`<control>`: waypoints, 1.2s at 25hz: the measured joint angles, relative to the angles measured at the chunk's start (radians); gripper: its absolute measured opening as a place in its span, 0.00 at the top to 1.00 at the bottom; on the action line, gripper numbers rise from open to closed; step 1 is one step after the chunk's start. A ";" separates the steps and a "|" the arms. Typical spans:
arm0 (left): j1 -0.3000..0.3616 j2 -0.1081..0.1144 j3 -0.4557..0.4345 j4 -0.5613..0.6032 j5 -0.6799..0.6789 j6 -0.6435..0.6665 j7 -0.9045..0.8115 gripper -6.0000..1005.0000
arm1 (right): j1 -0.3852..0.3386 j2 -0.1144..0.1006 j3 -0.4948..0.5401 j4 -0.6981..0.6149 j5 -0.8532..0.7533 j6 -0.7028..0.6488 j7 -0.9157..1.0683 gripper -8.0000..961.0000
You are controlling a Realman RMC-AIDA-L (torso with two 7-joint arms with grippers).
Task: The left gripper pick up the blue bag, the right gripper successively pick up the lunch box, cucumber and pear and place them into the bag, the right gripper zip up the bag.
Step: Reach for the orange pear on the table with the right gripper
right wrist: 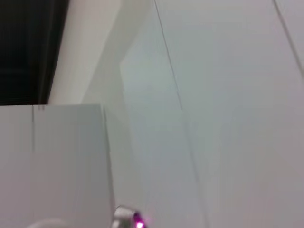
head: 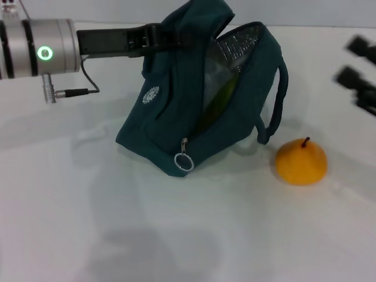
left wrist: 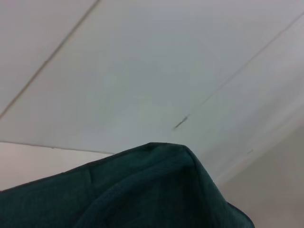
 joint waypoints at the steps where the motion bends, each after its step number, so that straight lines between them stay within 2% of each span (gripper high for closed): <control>1: 0.001 0.000 -0.012 -0.010 0.000 0.000 0.006 0.88 | -0.020 -0.001 0.000 -0.016 0.014 -0.015 -0.008 0.27; 4: 0.004 0.000 -0.023 -0.020 0.000 0.000 0.022 0.88 | -0.091 -0.003 -0.001 -0.071 0.033 -0.038 -0.043 0.27; 9: 0.013 -0.004 -0.023 -0.021 0.001 0.000 0.043 0.88 | -0.178 -0.019 -0.001 -0.091 0.027 -0.027 -0.083 0.27; 14: 0.016 -0.007 -0.023 -0.021 0.000 0.006 0.065 0.88 | -0.236 -0.024 -0.009 -0.088 0.020 0.066 -0.097 0.28; 17: 0.012 -0.009 -0.020 -0.022 0.000 0.007 0.073 0.88 | -0.238 -0.022 -0.015 -0.077 -0.016 0.132 -0.100 0.28; 22: 0.006 -0.012 -0.018 -0.022 0.000 0.008 0.078 0.88 | -0.192 -0.011 -0.042 -0.037 -0.046 0.196 -0.114 0.28; 30: 0.007 -0.012 -0.019 -0.022 0.007 0.007 0.087 0.88 | -0.123 -0.001 -0.171 -0.032 -0.055 0.255 -0.112 0.28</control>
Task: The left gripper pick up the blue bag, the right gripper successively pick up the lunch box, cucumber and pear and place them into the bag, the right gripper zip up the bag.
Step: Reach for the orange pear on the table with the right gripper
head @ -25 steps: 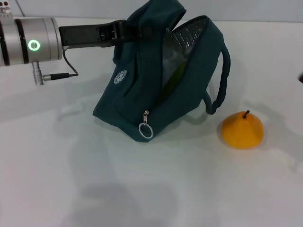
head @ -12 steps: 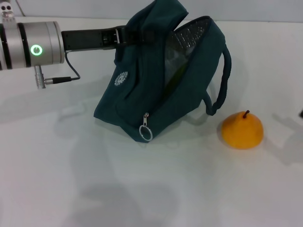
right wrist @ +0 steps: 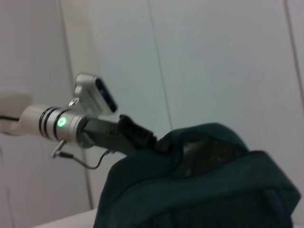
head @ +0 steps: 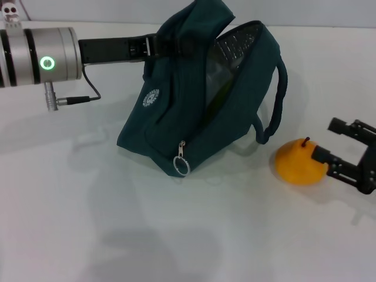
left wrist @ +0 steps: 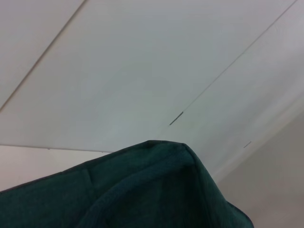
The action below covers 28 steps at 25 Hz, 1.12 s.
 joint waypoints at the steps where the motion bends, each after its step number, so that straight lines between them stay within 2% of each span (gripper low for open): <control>1: 0.001 0.000 0.000 0.000 0.000 0.000 0.000 0.88 | 0.003 0.000 -0.005 0.000 0.000 0.002 0.000 0.28; 19: 0.013 -0.004 -0.006 -0.005 -0.019 -0.001 0.021 0.87 | 0.042 0.013 -0.050 0.026 0.007 0.069 -0.014 0.28; 21: 0.013 -0.004 -0.006 -0.014 -0.029 -0.001 0.027 0.87 | 0.048 0.013 -0.049 0.042 0.007 0.070 -0.031 0.44; 28: 0.012 -0.004 -0.003 -0.025 -0.033 0.000 0.030 0.87 | 0.049 0.013 -0.049 0.053 0.008 0.084 -0.043 0.48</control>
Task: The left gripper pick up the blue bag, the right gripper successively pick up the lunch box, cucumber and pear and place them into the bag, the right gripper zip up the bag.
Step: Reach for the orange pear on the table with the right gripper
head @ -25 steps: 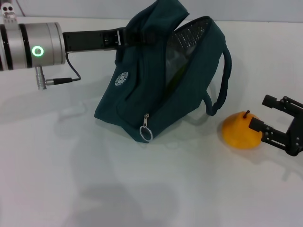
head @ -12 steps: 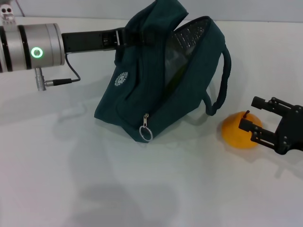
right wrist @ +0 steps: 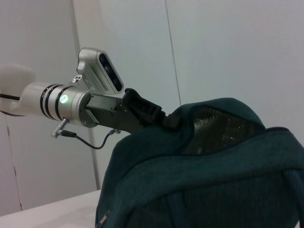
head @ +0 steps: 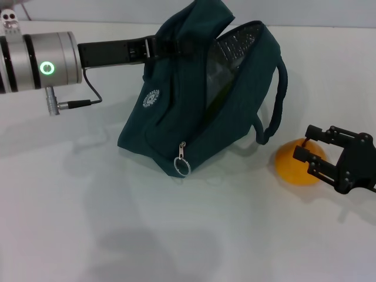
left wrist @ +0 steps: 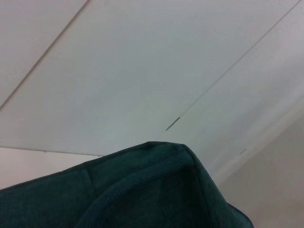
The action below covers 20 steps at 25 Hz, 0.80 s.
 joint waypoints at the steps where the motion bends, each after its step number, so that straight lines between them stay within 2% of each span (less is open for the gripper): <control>1: 0.000 0.000 0.001 0.000 0.000 0.000 0.000 0.87 | -0.001 0.000 0.000 0.000 0.000 0.001 0.000 0.49; 20: 0.009 0.000 -0.002 0.000 0.000 0.013 0.000 0.87 | -0.010 0.000 0.009 0.004 0.015 0.004 -0.002 0.60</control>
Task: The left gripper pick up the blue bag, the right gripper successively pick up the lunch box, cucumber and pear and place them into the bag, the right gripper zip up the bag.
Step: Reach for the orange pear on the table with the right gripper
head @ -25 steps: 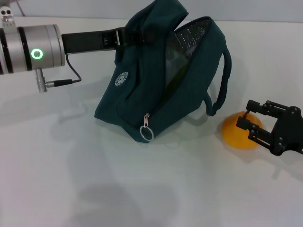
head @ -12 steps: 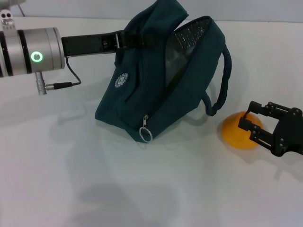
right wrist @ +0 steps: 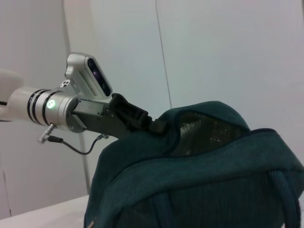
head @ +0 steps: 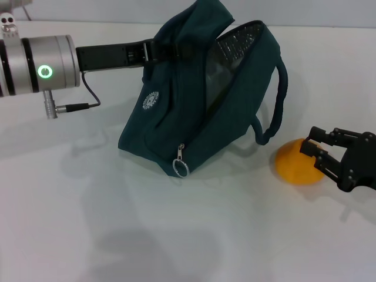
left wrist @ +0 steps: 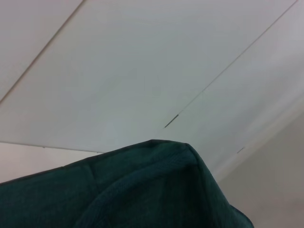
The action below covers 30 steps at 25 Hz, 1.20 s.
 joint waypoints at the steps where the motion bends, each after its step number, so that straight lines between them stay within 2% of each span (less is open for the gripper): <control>1: 0.000 0.000 0.000 0.000 0.000 0.000 0.000 0.87 | 0.000 0.000 0.000 0.002 0.004 0.000 -0.002 0.62; 6: 0.005 0.000 0.000 0.000 0.000 0.001 0.000 0.87 | -0.001 0.000 0.000 0.009 0.018 0.005 -0.013 0.72; 14: 0.011 0.000 0.000 0.000 0.000 0.003 0.000 0.87 | 0.002 0.000 0.000 0.011 0.027 0.021 -0.013 0.71; 30: 0.011 0.000 -0.001 0.006 -0.001 0.003 0.000 0.87 | 0.008 0.000 -0.009 0.011 0.027 0.022 -0.013 0.86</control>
